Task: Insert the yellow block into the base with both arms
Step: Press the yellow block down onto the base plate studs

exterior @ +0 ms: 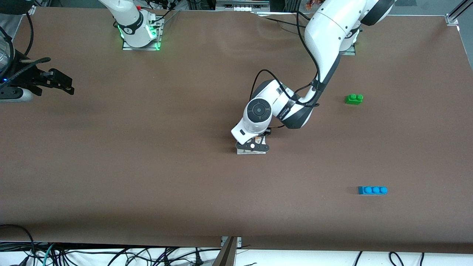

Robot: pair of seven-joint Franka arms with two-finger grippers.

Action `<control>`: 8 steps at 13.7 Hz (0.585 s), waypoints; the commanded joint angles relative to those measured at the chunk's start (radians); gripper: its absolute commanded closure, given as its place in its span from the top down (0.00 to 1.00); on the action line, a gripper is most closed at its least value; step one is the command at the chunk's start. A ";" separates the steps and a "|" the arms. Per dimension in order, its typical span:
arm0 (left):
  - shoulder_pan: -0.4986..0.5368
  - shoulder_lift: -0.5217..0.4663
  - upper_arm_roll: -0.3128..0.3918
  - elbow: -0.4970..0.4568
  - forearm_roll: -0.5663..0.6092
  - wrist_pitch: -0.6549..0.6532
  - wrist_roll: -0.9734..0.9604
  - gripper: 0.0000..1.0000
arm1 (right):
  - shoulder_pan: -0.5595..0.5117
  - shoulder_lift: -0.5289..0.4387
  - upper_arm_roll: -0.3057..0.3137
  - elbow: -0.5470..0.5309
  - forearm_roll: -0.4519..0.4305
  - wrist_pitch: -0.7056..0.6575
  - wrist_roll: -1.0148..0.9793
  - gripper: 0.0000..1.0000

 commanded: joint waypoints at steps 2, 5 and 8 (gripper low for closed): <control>-0.011 0.022 0.012 0.035 0.027 0.004 0.002 0.17 | -0.011 0.008 0.009 0.020 0.003 -0.004 -0.007 0.99; -0.011 0.022 0.009 0.030 0.089 0.004 0.002 0.17 | -0.011 0.008 0.009 0.020 0.003 -0.004 -0.005 0.99; -0.016 0.030 0.010 0.030 0.089 0.004 0.000 0.17 | -0.011 0.008 0.009 0.020 0.003 -0.004 -0.007 0.99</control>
